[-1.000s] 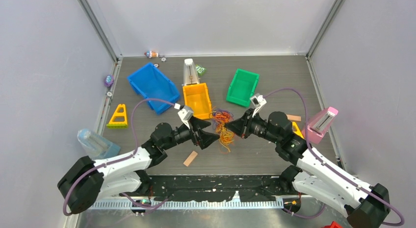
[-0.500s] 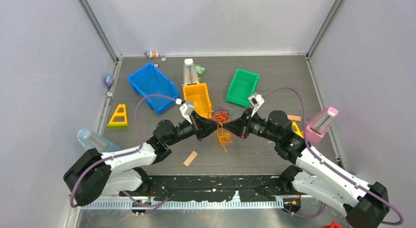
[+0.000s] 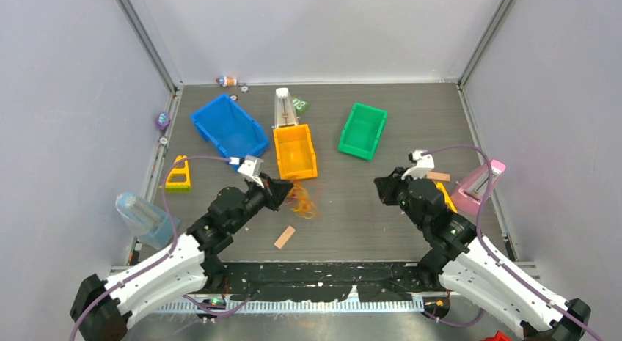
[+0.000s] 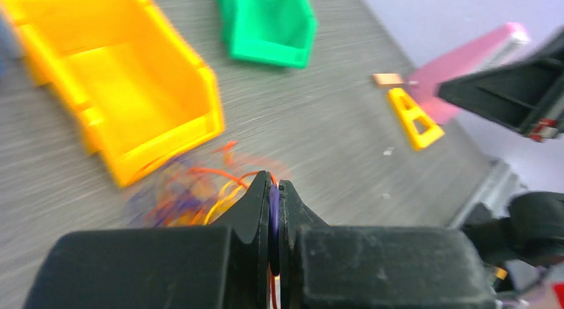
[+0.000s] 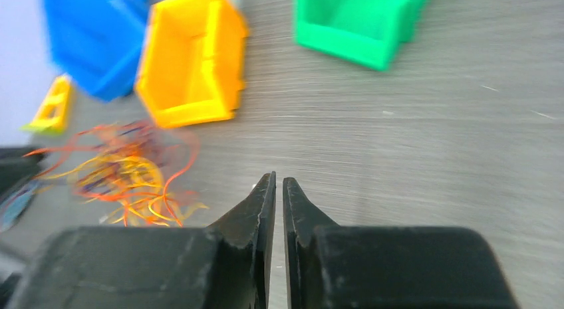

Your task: Untangle the cables

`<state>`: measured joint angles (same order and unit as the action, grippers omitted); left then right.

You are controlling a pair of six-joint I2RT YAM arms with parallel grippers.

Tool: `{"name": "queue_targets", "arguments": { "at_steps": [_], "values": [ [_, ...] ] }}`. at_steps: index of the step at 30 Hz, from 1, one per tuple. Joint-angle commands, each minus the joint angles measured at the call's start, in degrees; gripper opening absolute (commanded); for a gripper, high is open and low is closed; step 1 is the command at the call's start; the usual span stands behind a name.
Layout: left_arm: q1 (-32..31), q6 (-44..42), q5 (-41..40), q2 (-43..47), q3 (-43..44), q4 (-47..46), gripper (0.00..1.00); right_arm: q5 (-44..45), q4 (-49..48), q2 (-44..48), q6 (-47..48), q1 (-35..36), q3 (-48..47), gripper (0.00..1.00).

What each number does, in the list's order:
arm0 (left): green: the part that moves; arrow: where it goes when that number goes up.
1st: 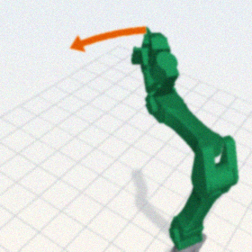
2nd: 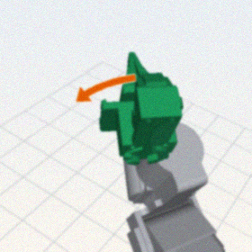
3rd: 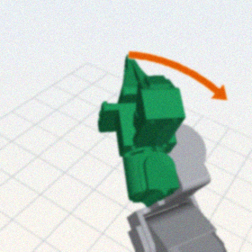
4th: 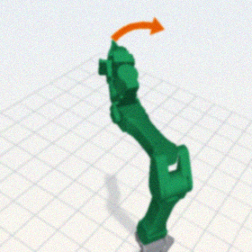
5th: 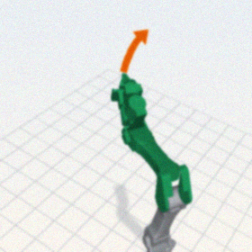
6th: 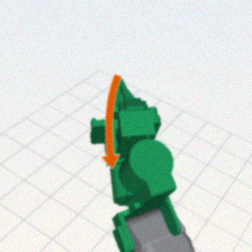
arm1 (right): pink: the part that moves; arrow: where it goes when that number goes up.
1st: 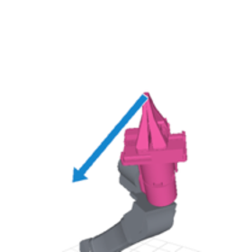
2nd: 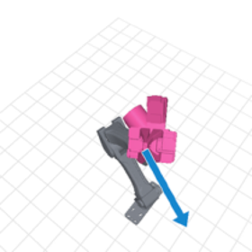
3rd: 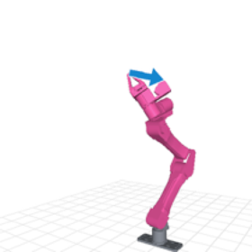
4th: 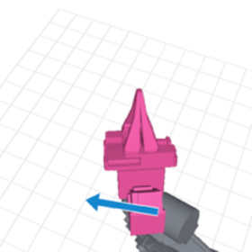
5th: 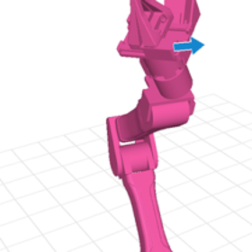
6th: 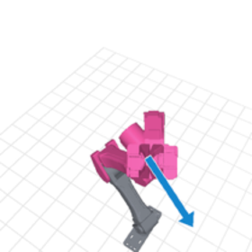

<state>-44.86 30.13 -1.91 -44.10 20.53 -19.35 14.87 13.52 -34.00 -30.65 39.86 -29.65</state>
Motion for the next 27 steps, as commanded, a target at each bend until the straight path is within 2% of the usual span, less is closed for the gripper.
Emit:
{"name": "queue_targets", "arguments": {
  "at_steps": [1,2,4,8,9,10,11,12,14,16,19,22,24,27],
  "values": [
    [0.8,-2.4,-14.9,7.5,-0.4,20.9,0.00,21.2,9.7,2.8,-5.8,-0.2,1.4,0.14],
    [0.8,-2.2,-15.9,8.5,-0.1,23.9,0.00,25.0,13.6,3.0,-9.4,-0.3,1.3,0.13],
    [0.9,-2.1,-15.6,9.9,-0.3,27.3,0.00,27.3,17.0,3.4,-11.3,-0.3,1.3,0.13],
    [0.8,-1.7,-8.8,10.3,-2.0,26.6,0.00,23.2,16.6,3.6,-8.9,-0.2,2.3,0.16],
    [0.8,-2.0,-6.2,10.1,-2.4,25.0,0.00,19.1,14.8,3.6,-6.0,-0.3,2.7,0.23],
    [0.8,-2.5,-2.7,9.8,-2.8,23.0,0.00,16.2,13.3,3.6,-4.3,-0.3,2.9,0.43],
    [0.8,-3.2,0.5,9.4,-2.9,21.0,0.00,10.1,10.2,3.6,-0.7,-0.3,3.3,0.55],
    [0.8,-3.7,4.9,8.9,-2.9,18.4,0.00,6.9,8.6,3.4,0.9,-0.2,3.5,0.71],
    [0.8,-4.1,11.9,7.6,-1.8,14.5,0.00,-0.9,4.2,3.3,3.5,-0.3,4.2,0.85],
    [0.8,-4.2,18.1,5.4,0.6,11.7,0.00,-6.7,-0.3,3.4,4.7,-0.2,5.3,0.92],
    [0.7,-0.9,28.9,0.5,3.0,4.3,0.00,-13.1,-6.4,3.9,5.7,-0.2,7.5,0.97],
    [0.7,7.3,36.5,-7.7,2.9,-10.6,0.00,-16.2,-9.2,6.0,5.5,-0.2,9.2,0.99],
    [0.7,11.5,37.7,-13.0,2.5,-19.1,0.00,-18.3,-10.4,7.2,6.0,-0.2,10.2,0.96],
    [0.9,13.2,34.5,-19.6,1.9,-20.9,0.00,-19.5,-8.7,7.1,6.7,-0.2,9.7,0.95]
  ]
}}
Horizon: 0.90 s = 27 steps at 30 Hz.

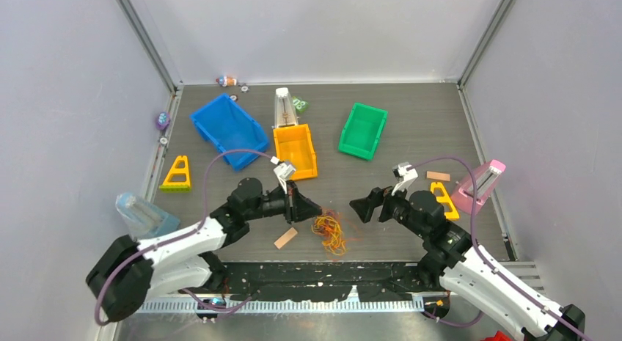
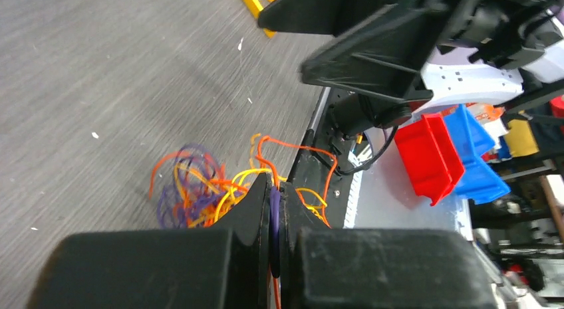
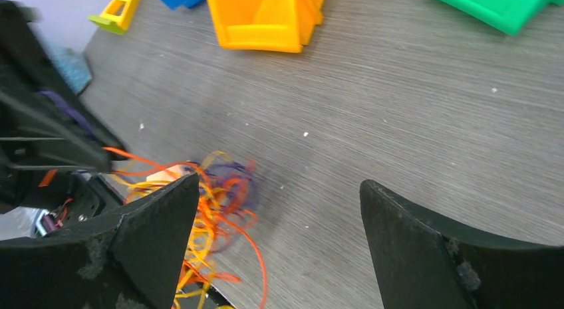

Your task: Untangle the cables

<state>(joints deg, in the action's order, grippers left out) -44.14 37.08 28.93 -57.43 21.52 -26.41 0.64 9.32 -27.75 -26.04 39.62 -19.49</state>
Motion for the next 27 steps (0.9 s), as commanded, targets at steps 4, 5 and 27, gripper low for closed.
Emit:
{"name": "queue_targets", "arguments": {
  "at_steps": [4,5,27],
  "values": [
    [0.2,3.9,-1.2,-13.9,1.5,-8.5,0.00,-7.8,-1.9,-5.2,3.3,0.0,-1.7,0.95],
    [0.3,3.0,-1.9,-15.6,2.0,-6.3,0.00,-9.3,-1.8,-6.7,3.5,0.0,-1.8,0.95],
    [0.3,-3.3,-8.5,-11.9,2.8,12.0,0.65,-12.0,-20.3,-39.2,-0.8,8.4,-3.8,0.64]
  ]
}}
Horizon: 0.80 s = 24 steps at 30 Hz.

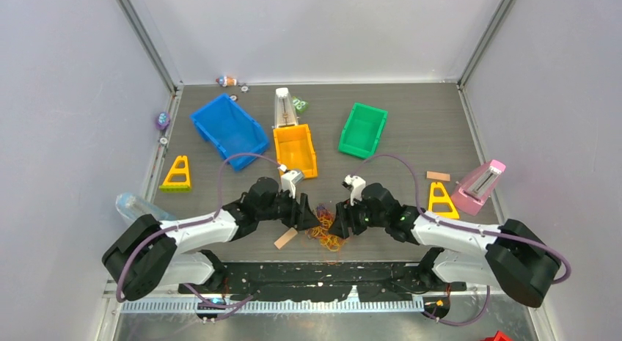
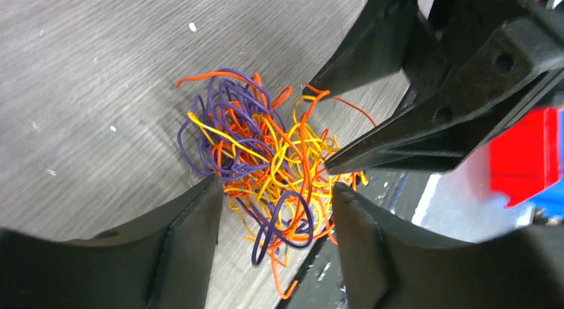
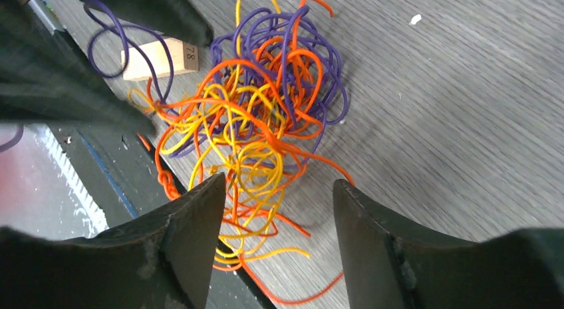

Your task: Untangle the cables

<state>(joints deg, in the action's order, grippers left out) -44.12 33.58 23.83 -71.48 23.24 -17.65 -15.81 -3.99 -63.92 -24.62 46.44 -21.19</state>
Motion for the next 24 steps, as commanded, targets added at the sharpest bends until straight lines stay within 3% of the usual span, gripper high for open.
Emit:
{"name": "queue_targets", "arguments": {
  "at_steps": [1,3,5,6,9,12,14,17,20,24],
  "values": [
    [0.2,0.6,-4.9,2.3,1.2,4.4,0.71,4.8,-9.0,-3.6,-3.2,1.7,-1.9,0.59],
    [0.2,1.1,-6.2,1.2,2.2,5.9,0.83,5.6,-11.1,-5.7,-4.2,2.0,-1.7,0.53],
    [0.2,0.8,-6.6,-1.6,4.3,7.1,0.88,5.7,-12.3,-6.7,-4.3,2.4,-1.6,0.48],
    [0.1,0.7,-6.4,-3.5,5.4,7.3,0.89,5.8,-12.5,-6.8,-4.1,2.6,-1.4,0.47],
    [-0.3,0.7,-5.8,-8.5,8.1,7.4,0.86,5.8,-13.0,-6.4,-3.7,2.8,-0.6,0.27],
    [-1.6,0.7,-4.5,-13.1,9.9,5.8,0.78,5.2,-13.4,-5.5,-3.5,3.1,0.3,0.21],
    [-2.4,0.1,-3.7,-15.8,11.2,5.5,0.72,5.0,-13.7,-5.2,-3.5,3.6,0.6,0.22],
    [-2.6,0.5,-1.9,-18.9,11.7,3.3,0.49,5.4,-13.6,-6.3,-3.9,4.3,0.4,0.27],
    [-2.6,1.7,-2.2,-19.0,10.4,0.3,0.36,7.4,-11.5,-8.2,-4.2,5.2,-0.8,0.56],
    [-2.7,0.7,-3.8,-15.5,8.2,-0.4,0.10,12.7,-8.9,-8.7,-5.1,5.6,-0.8,0.62]
  ]
}}
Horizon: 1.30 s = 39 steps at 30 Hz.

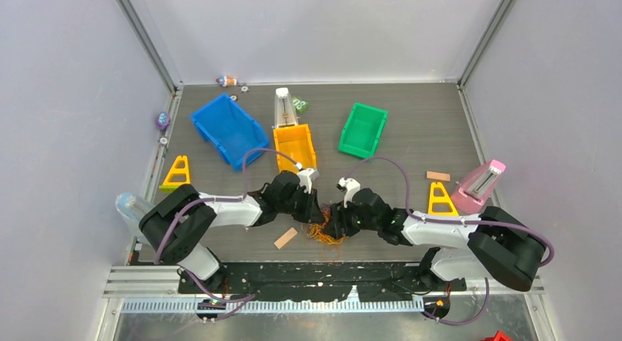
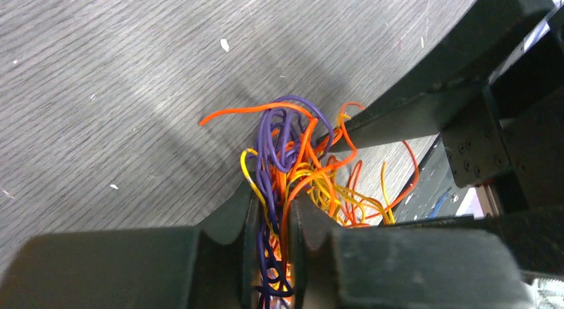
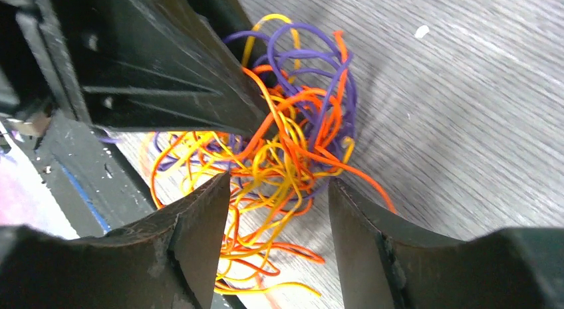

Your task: Untangle the cables

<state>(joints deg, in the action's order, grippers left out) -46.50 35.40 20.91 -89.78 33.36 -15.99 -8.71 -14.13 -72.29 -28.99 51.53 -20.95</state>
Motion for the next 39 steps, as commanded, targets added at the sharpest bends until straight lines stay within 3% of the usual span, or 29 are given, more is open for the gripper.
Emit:
{"name": "queue_targets", "arguments": {
  "at_steps": [1,4,9,14,16,18,19,20,21,24,25,27,30,31,35,39],
  "values": [
    [-0.3,-1.6,-0.9,3.7,-2.1,-1.9,0.04,6.6,1.4,-0.2,-0.6,0.6,-0.9,0.60],
    [-0.3,-2.6,-0.4,5.2,-3.1,-2.2,0.00,7.7,3.1,-1.1,0.4,0.8,-1.5,0.51],
    [-0.3,-1.1,2.3,10.2,-8.1,-13.5,0.00,9.9,4.0,-2.0,1.5,2.7,-2.6,0.69],
    [-0.2,2.2,4.1,15.3,-12.9,-26.1,0.00,0.2,-8.0,1.4,0.8,3.2,1.6,0.63],
    [0.0,4.5,6.2,16.3,-14.4,-32.6,0.00,-3.2,-15.5,3.0,-0.5,3.2,4.3,0.57],
    [0.1,6.2,7.9,17.5,-14.8,-36.1,0.00,-5.2,-18.6,4.5,-0.5,3.2,5.3,0.42],
    [0.1,6.5,8.1,18.2,-14.6,-36.2,0.00,-5.5,-19.3,6.0,-0.5,3.2,5.7,0.28],
    [0.1,6.5,8.0,18.9,-14.3,-35.5,0.00,-5.2,-19.4,6.8,-0.3,3.2,6.2,0.21],
    [0.2,6.1,7.7,19.8,-14.1,-34.1,0.00,-4.6,-18.6,9.0,-0.3,3.2,6.5,0.09],
    [1.1,3.3,2.6,23.7,-13.2,-23.8,0.00,4.2,-11.6,14.9,-0.4,3.2,6.7,0.06],
    [1.5,2.4,-1.0,25.4,-12.7,-17.9,0.00,7.8,-5.0,17.9,-0.5,3.1,6.3,0.06],
    [2.6,0.4,-8.8,29.0,-11.6,-6.3,0.00,24.9,8.1,22.0,-2.0,3.1,4.8,0.05],
    [2.9,-1.9,-23.0,34.3,-9.5,11.2,0.00,41.4,27.6,26.4,-10.1,2.9,2.8,0.05],
    [3.0,-1.9,-27.9,35.7,-8.9,14.9,0.00,46.1,29.8,28.5,-12.7,2.7,2.8,0.05],
    [3.0,-0.9,-43.6,38.7,-6.6,28.9,0.00,53.5,38.2,31.3,-22.8,2.5,1.8,0.05],
    [3.1,3.0,-56.0,39.3,-4.8,38.0,0.00,59.1,46.7,29.3,-26.0,2.4,-2.3,0.05]
  ]
}}
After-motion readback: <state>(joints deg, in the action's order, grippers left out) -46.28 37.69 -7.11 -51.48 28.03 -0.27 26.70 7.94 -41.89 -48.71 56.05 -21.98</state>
